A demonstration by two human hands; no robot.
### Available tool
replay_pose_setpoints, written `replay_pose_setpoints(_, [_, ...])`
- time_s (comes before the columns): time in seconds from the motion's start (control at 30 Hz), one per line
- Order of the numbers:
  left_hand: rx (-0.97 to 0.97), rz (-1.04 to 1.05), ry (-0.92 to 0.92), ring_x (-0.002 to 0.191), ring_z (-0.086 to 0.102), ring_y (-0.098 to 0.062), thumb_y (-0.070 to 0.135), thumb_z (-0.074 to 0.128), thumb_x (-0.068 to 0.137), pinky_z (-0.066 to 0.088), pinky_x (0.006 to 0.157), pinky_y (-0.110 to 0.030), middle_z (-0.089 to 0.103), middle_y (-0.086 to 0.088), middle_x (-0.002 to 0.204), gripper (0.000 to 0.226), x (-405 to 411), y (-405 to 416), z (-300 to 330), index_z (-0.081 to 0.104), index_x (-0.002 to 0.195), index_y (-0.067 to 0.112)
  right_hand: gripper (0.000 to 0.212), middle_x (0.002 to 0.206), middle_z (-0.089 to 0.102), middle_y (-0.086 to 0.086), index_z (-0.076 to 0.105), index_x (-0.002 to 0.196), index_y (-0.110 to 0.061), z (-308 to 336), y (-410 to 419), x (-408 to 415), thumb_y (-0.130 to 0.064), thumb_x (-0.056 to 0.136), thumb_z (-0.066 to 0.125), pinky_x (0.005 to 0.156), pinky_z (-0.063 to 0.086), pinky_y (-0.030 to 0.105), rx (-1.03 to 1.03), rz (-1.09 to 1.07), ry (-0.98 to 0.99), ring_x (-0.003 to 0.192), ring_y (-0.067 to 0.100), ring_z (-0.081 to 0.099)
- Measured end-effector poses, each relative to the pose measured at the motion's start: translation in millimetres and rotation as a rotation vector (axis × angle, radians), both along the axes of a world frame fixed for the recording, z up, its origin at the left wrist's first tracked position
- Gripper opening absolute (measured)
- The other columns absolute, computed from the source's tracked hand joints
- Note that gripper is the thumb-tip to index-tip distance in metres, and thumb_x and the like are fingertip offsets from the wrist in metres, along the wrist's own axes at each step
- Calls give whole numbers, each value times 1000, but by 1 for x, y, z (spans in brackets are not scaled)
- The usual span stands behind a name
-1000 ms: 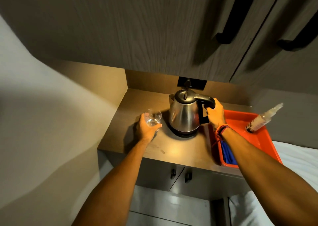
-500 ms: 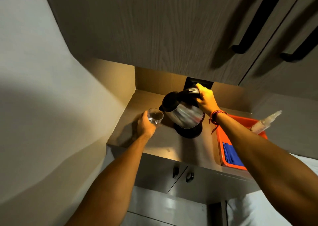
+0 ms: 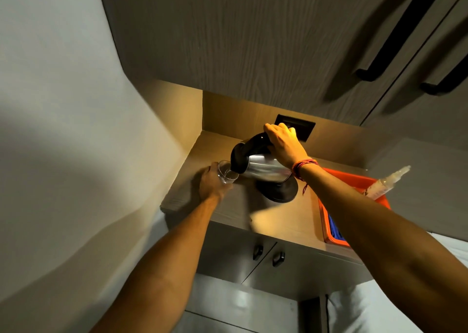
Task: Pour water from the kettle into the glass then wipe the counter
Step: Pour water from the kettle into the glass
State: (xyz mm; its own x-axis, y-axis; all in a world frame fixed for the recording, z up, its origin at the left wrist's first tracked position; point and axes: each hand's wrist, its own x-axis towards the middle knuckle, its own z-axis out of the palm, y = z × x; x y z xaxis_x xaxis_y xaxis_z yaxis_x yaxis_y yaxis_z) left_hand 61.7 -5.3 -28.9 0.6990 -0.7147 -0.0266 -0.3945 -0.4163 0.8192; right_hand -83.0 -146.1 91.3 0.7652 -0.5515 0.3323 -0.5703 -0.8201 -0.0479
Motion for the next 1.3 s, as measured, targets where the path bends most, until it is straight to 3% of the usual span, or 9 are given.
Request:
replay_pose_setpoints(0.23, [27,-29,-59,120,61,-31,26,87,76,58,96,-48,63,-13,130,65,8,9,0,57,131,11,19,98,61,13,54,112,-9,-4,5,6,-11,94,58,74,31,35,-77,15,39,83,21,38])
replay_pose_setpoints(0.4, [57,-51,-85,122,59,-31,27,87,77,57,97,-47,62,-12,130,64,11,11,0,56,132,12,24,101,61,14,53,117,-10,-5,8,10,-11,93,58,76,36,39,-91,13,76,89,29,50])
replay_pose_setpoints(1.0, [42,-84,-75,118,63,-28,21,87,78,59,95,-44,62,-11,130,62,9,8,0,58,132,11,24,98,61,15,55,115,-8,-1,4,5,-6,91,59,74,39,42,-109,4,38,85,30,50])
replay_pose_setpoints(1.2, [81,-92,-67,120,62,-30,22,87,78,58,97,-45,60,-10,133,64,6,2,6,57,134,14,21,101,61,14,53,113,-9,-3,-1,-3,-4,93,56,78,37,41,-35,-39,-41,86,25,45])
replay_pose_setpoints(1.3, [97,-76,-16,121,62,-30,14,90,73,57,99,-45,61,-9,134,66,5,-2,10,59,130,15,18,105,63,12,54,110,-10,-7,-7,-9,-5,92,58,83,40,46,63,-113,-120,95,30,54])
